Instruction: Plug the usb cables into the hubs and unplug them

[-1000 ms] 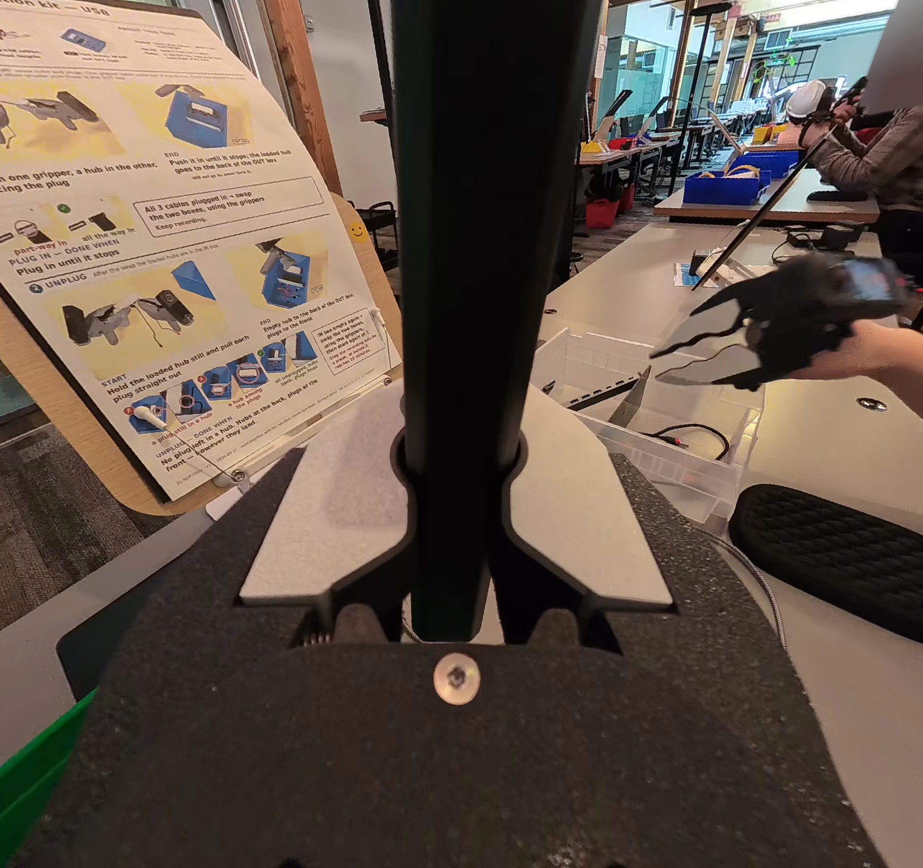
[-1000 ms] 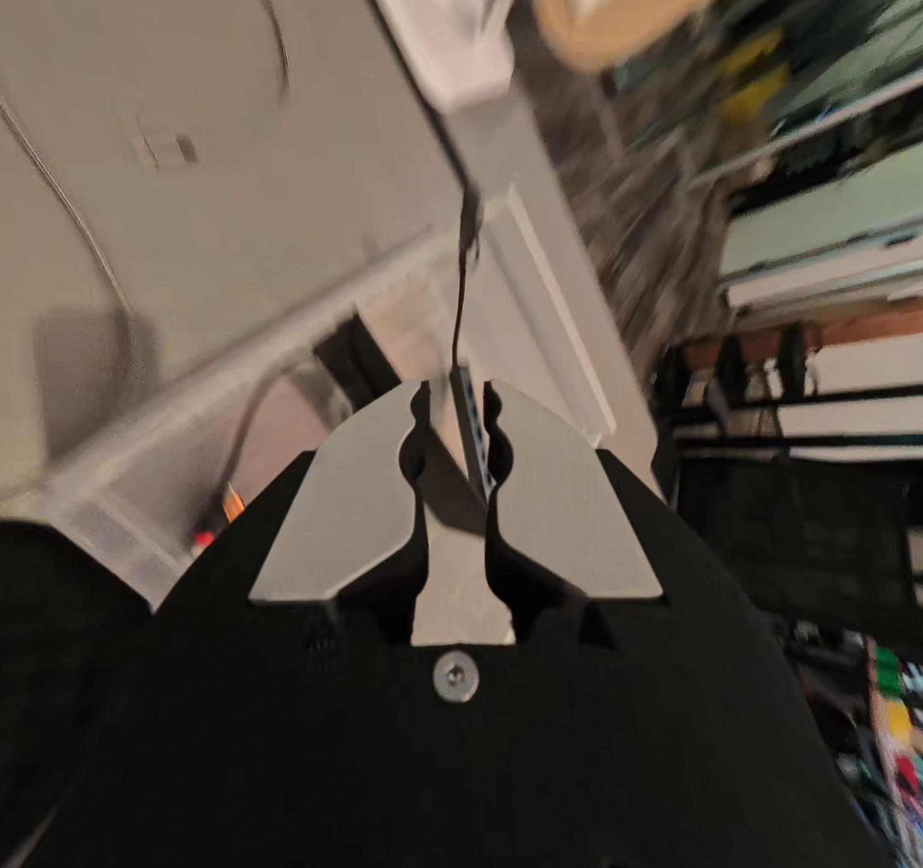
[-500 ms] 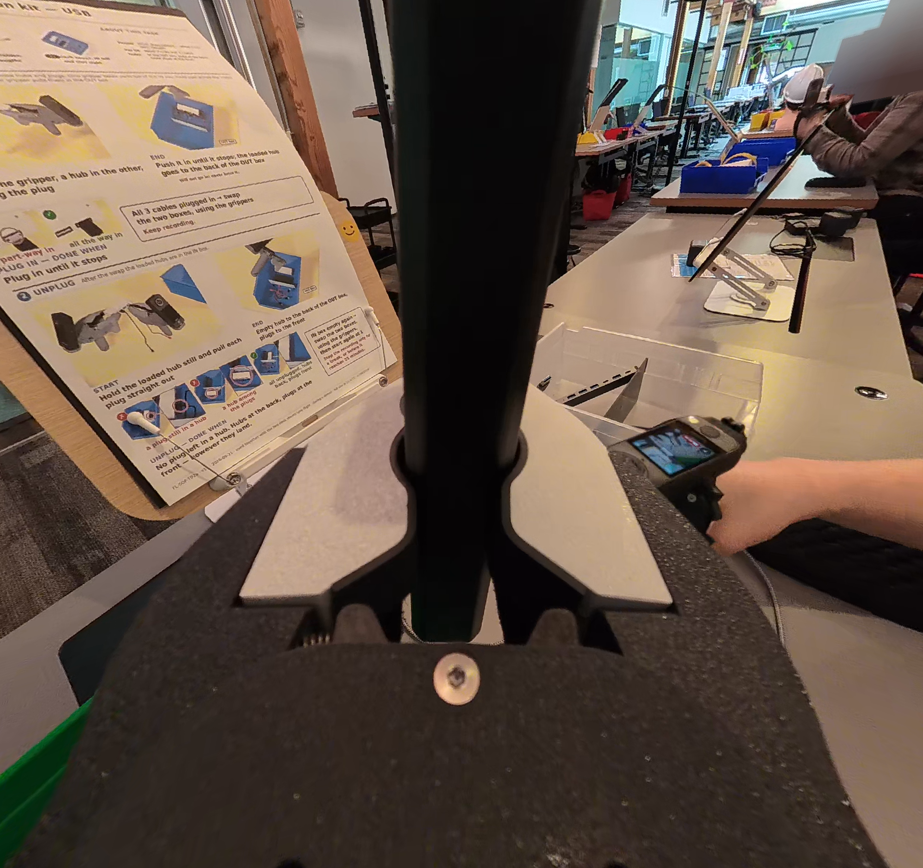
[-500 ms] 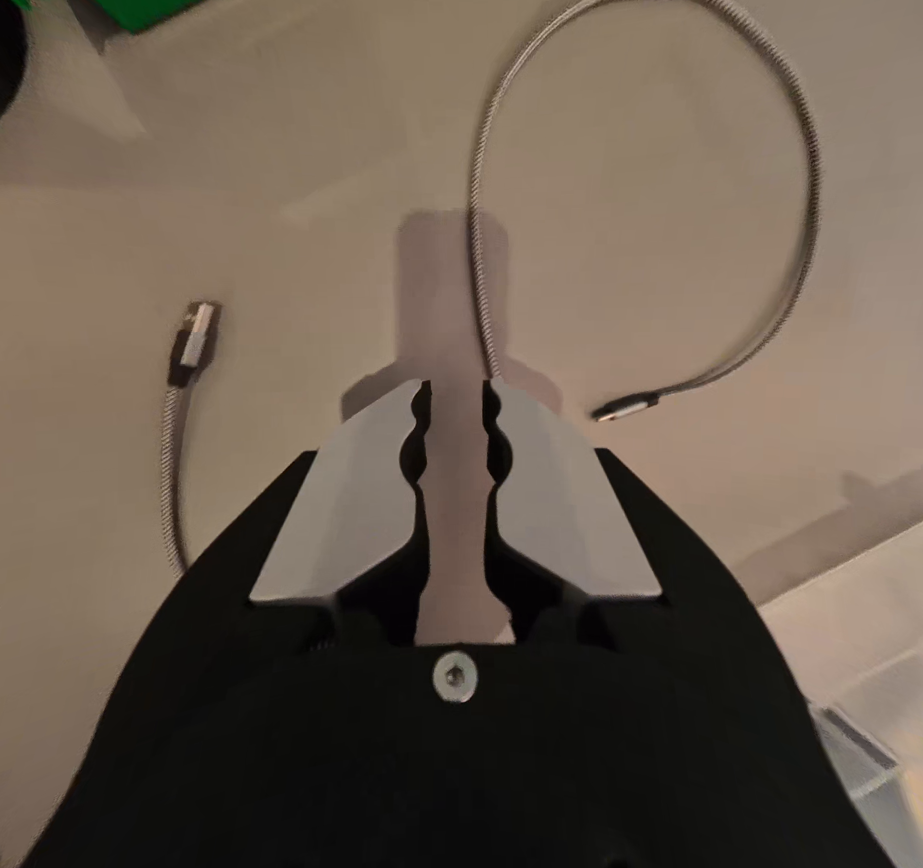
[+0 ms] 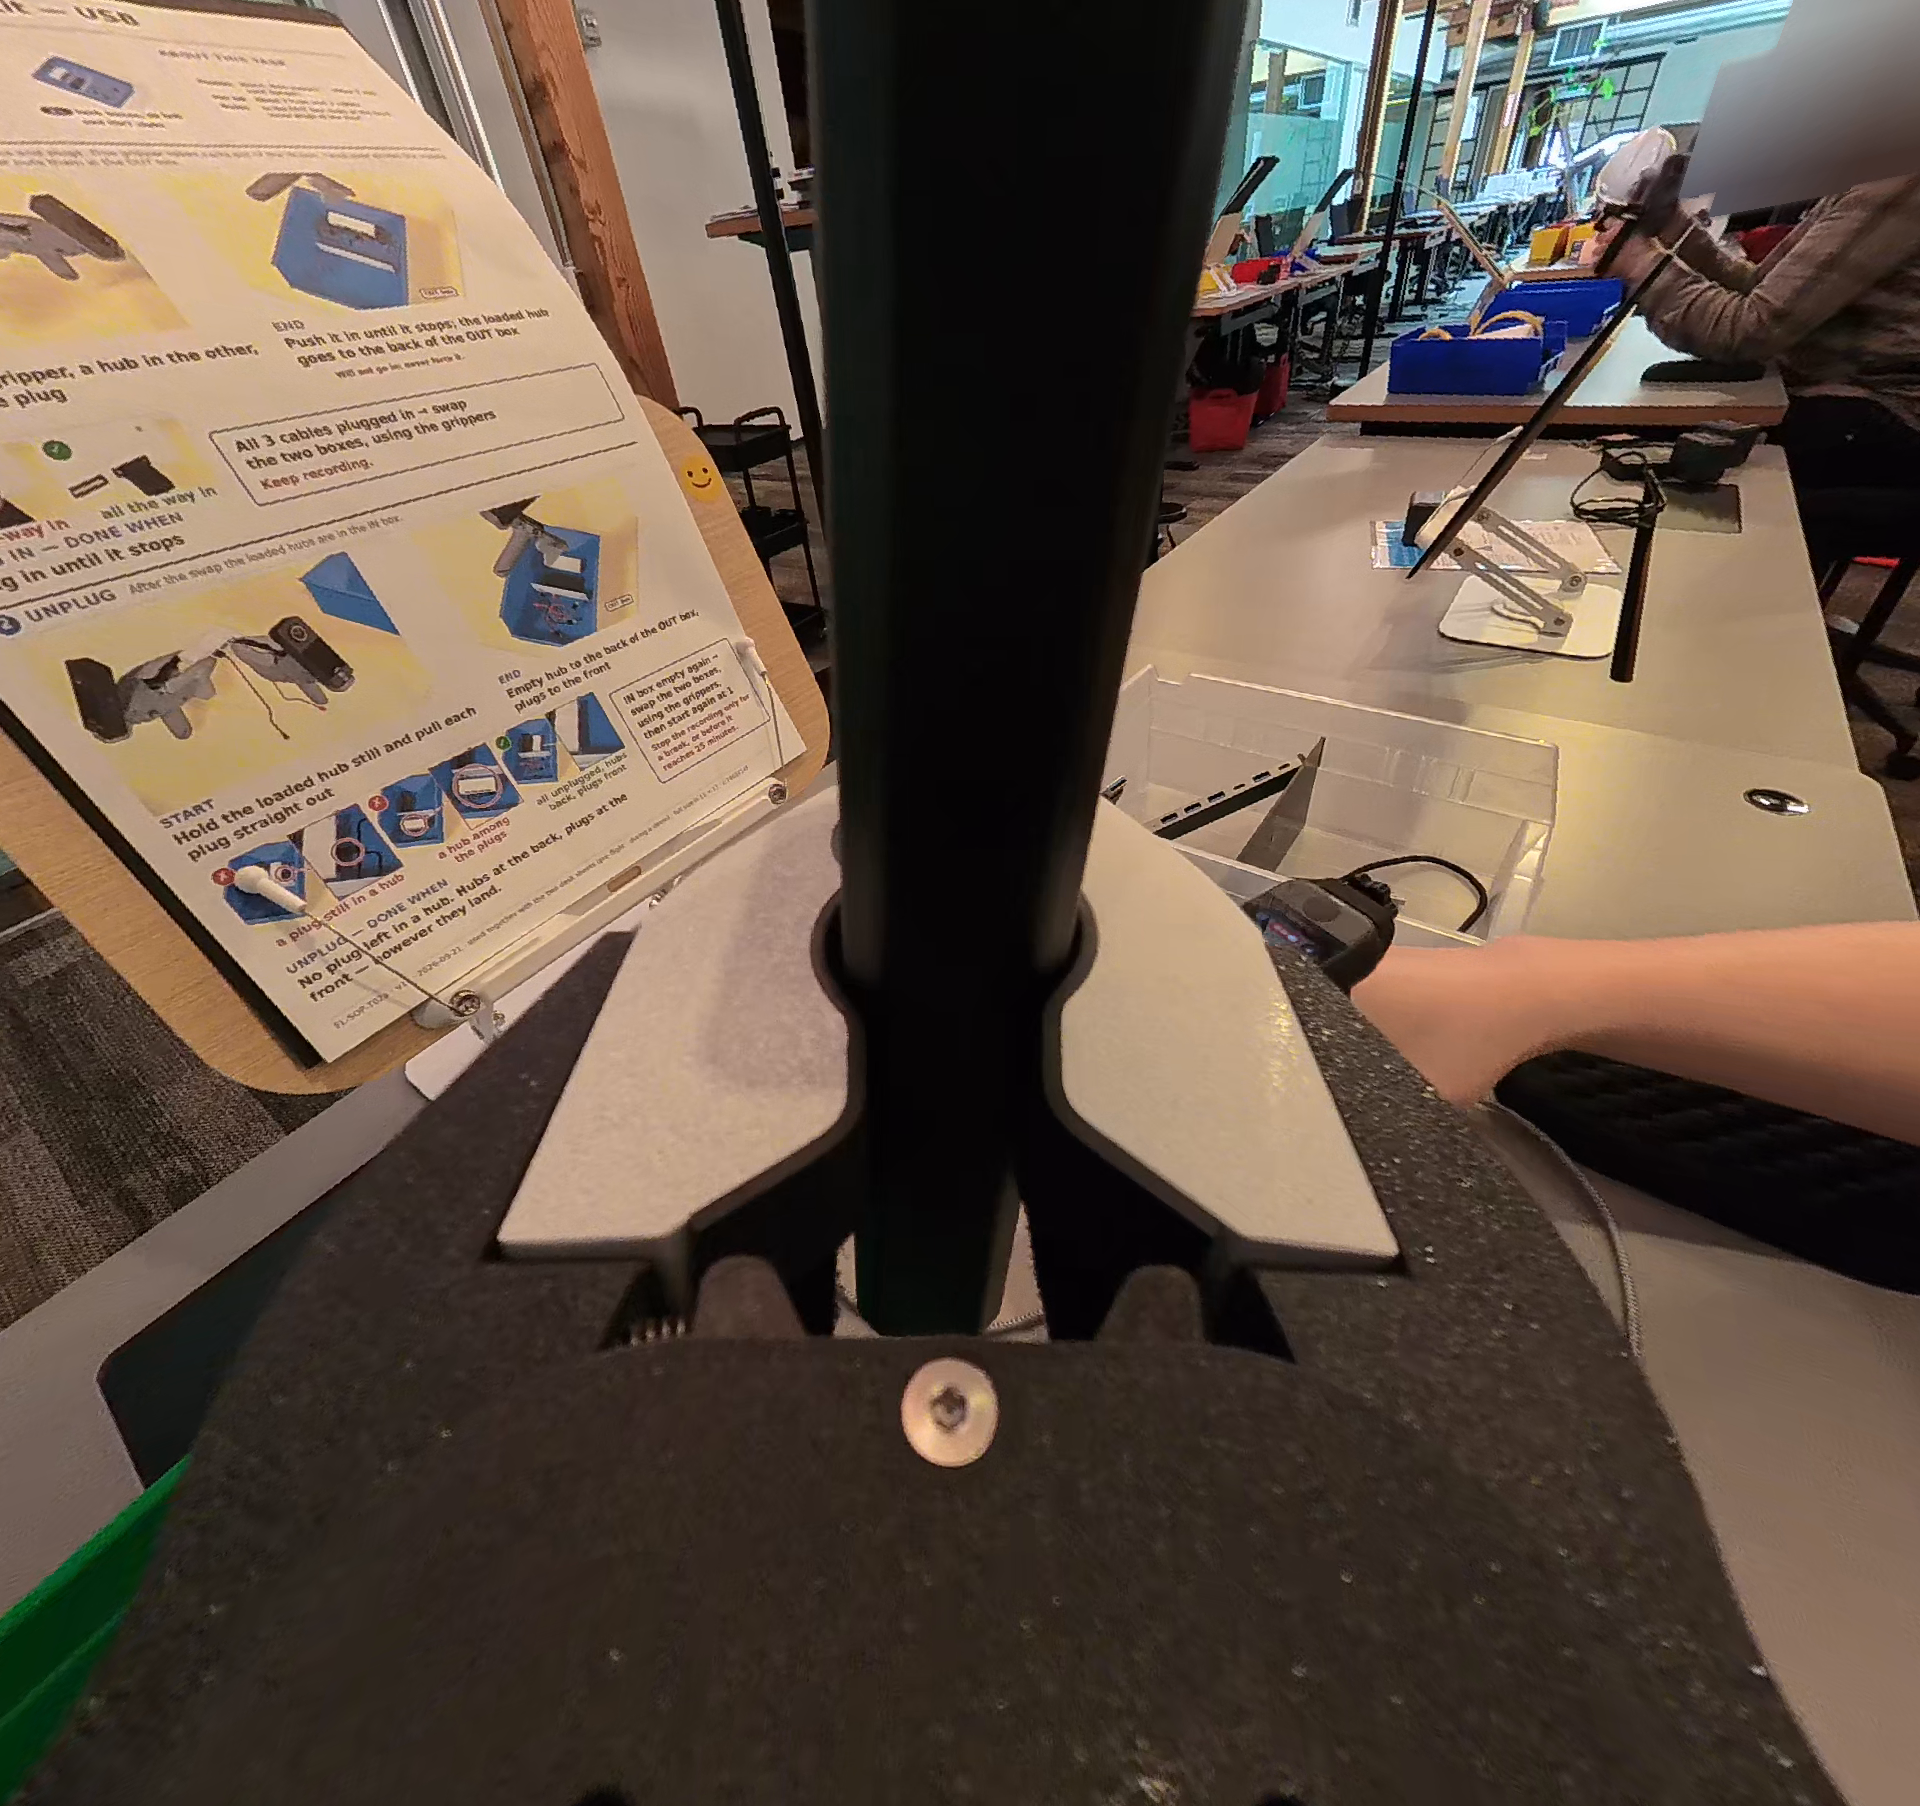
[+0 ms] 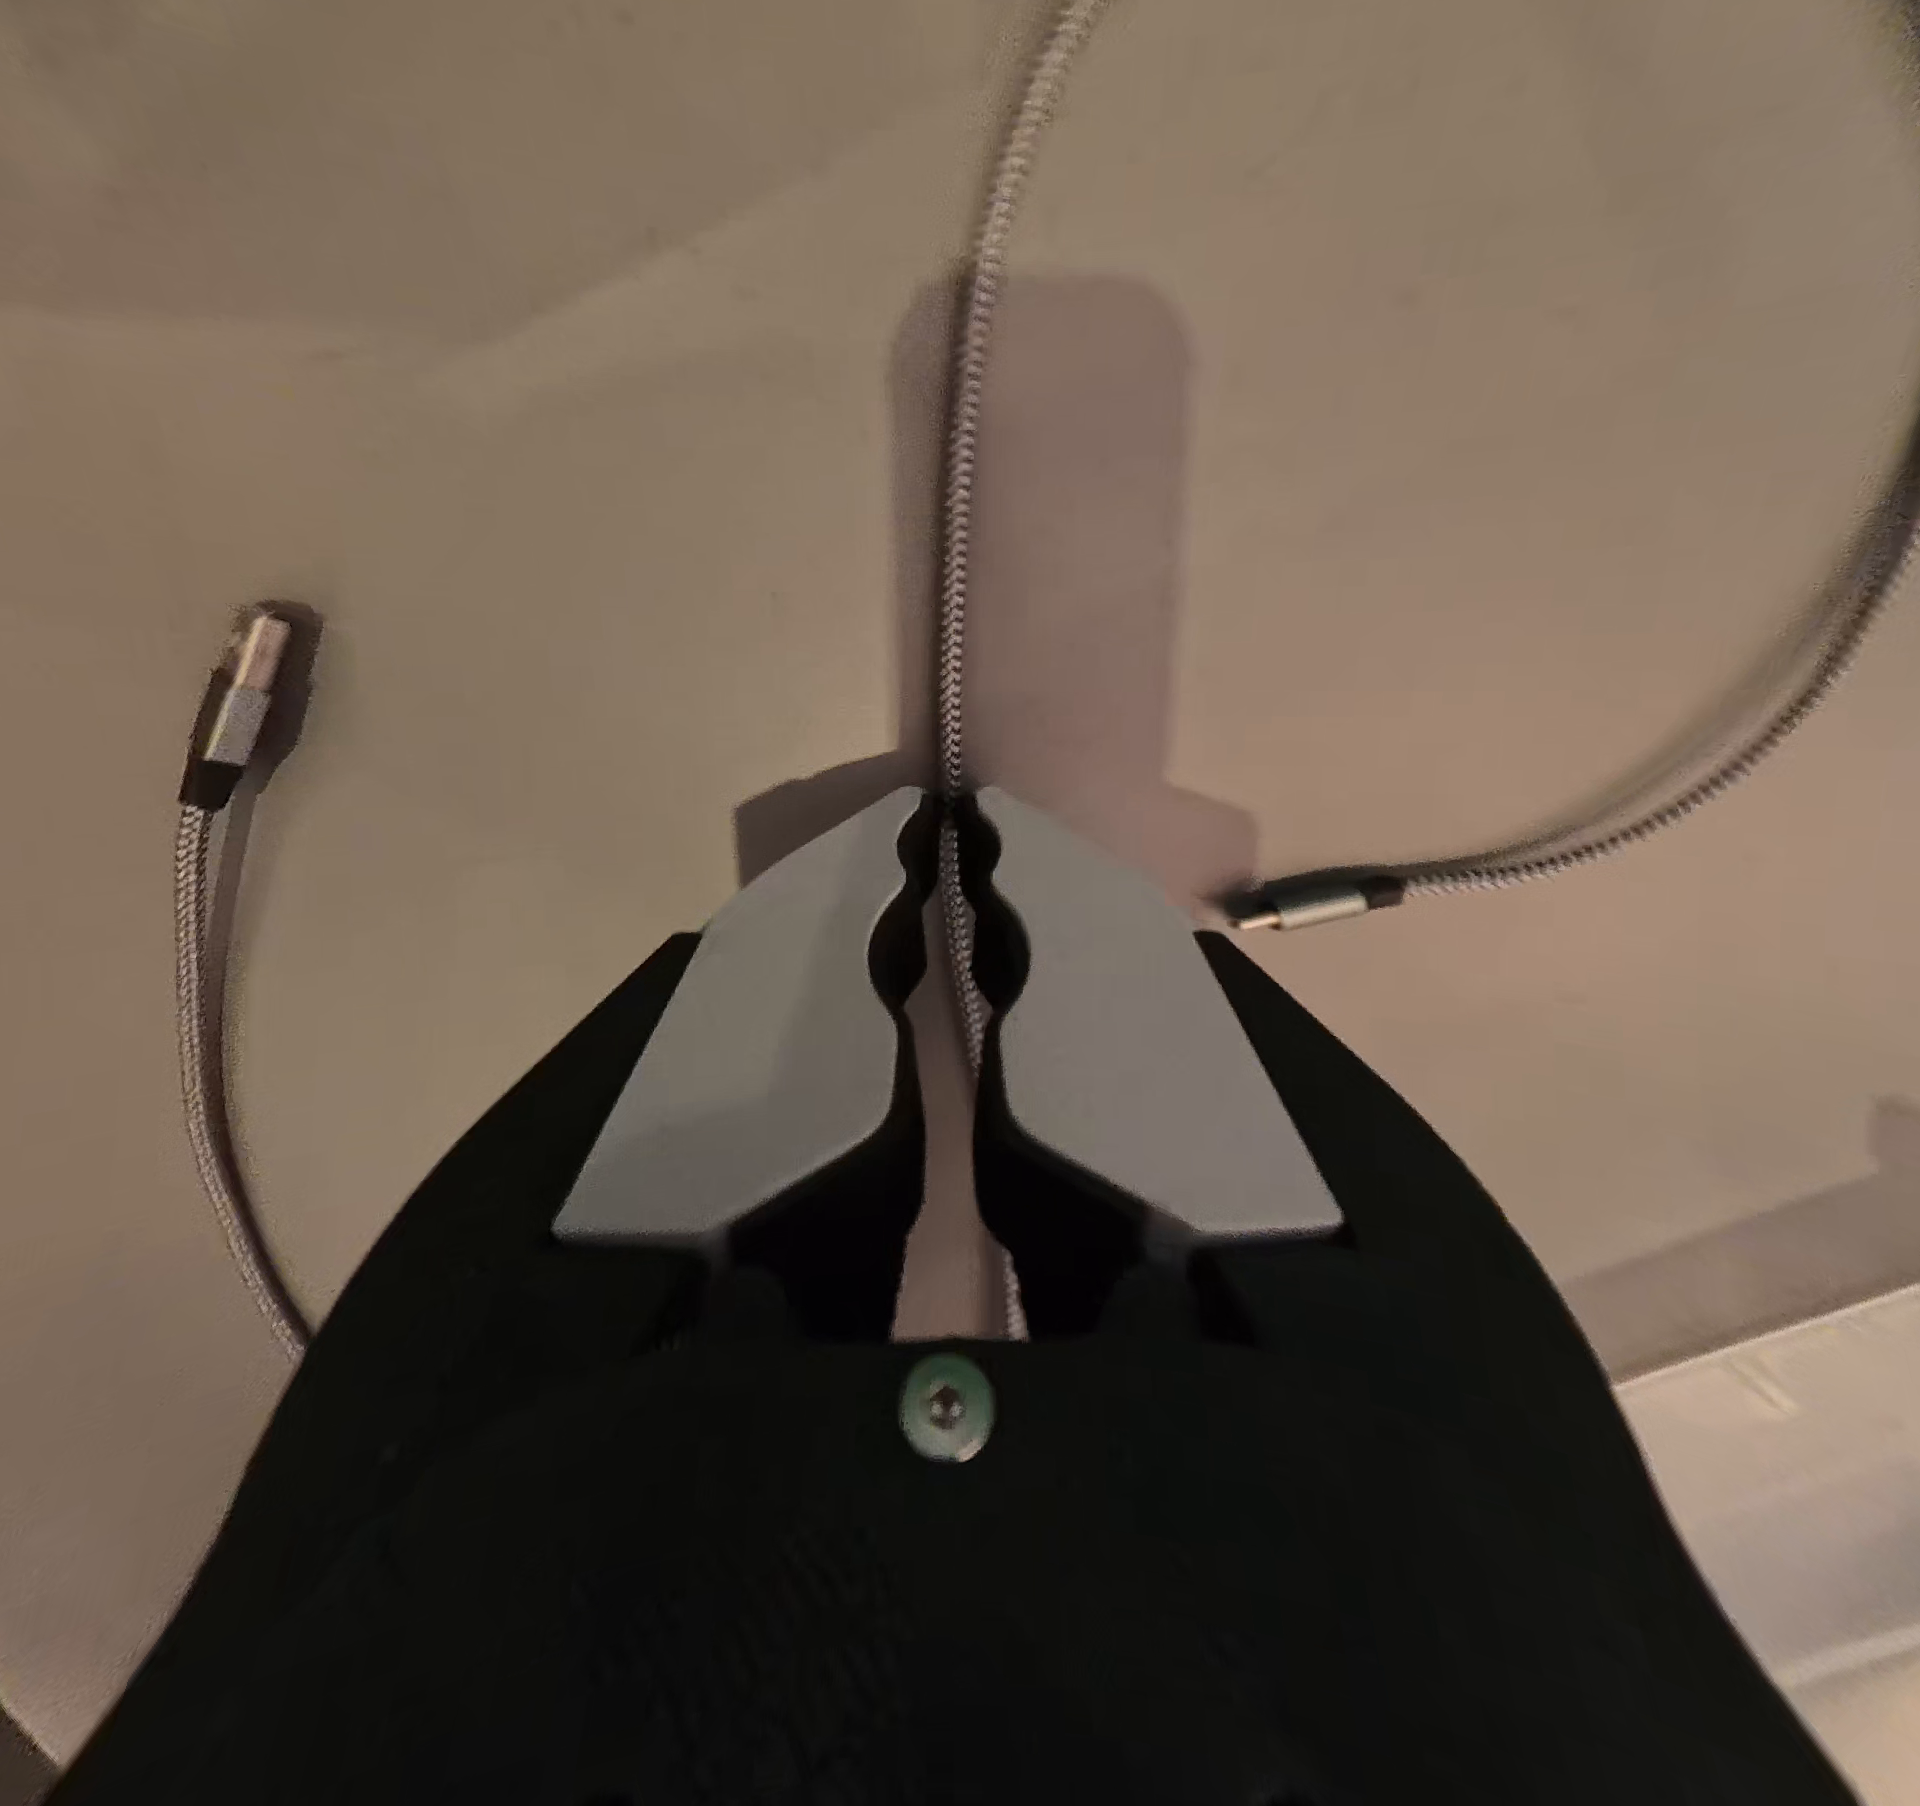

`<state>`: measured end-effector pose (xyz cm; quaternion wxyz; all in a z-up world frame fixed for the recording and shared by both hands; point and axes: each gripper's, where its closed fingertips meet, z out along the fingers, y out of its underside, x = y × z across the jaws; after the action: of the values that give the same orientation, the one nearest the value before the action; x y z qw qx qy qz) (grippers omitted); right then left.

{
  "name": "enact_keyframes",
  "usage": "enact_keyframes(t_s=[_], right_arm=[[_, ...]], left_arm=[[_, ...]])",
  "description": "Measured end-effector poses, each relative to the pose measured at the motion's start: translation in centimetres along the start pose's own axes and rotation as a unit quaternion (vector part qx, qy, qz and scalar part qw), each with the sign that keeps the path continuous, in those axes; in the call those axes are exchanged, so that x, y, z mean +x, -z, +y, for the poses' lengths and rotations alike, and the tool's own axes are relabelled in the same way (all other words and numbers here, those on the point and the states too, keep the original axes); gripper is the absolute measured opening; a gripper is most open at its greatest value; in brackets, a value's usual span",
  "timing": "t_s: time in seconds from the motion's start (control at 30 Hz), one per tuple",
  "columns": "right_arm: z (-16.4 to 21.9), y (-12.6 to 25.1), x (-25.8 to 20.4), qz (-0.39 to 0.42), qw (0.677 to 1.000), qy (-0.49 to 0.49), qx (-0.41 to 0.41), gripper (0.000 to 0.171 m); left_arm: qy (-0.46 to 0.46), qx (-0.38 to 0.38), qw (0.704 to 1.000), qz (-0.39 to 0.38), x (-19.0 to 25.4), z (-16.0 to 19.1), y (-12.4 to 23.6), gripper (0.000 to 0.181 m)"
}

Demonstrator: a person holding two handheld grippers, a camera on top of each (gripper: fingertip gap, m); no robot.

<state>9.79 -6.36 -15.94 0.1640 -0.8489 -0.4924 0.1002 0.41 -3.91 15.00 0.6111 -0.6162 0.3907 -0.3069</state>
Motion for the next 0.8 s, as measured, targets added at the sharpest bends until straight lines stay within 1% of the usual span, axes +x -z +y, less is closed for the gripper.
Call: enact_keyframes(t_s=[0.1,0.2,0.33,0.4,0.57,0.67,0.8], right_arm=[[-0.8,0.8,-0.7,-0.002,1.000,0.016,0.024,0.004],[-3.1,4.3,-0.9,0.011,0.996,0.023,0.086,0.004],[-6.6,12.1,-0.5,0.049,0.983,0.038,0.175,0.004],[-7.8,16.2,0.0,0.069,0.975,0.043,0.205,0.004],[-9.4,25.6,2.1,0.114,0.957,0.030,0.266,0.004],[-10.2,31.0,2.6,0.130,0.943,0.023,0.306,0.004],[-10.5,37.3,3.2,0.172,0.924,0.022,0.340,0.004]], left_arm=[[0.001,0.001,1.000,0.000,-0.1,0.0,0.1,0.032],[0.006,0.007,1.000,-0.003,-0.4,-0.2,0.3,0.032],[0.010,0.014,1.000,-0.007,-0.7,-0.4,0.7,0.032],[0.014,0.016,1.000,-0.010,-1.0,-0.4,0.7,0.032],[0.026,0.022,0.999,-0.016,-1.7,-0.4,1.2,0.032],[0.028,0.023,0.999,-0.019,-1.9,-0.4,1.3,0.032],[0.028,0.020,0.999,-0.018,-1.9,-0.3,1.2,0.031]])
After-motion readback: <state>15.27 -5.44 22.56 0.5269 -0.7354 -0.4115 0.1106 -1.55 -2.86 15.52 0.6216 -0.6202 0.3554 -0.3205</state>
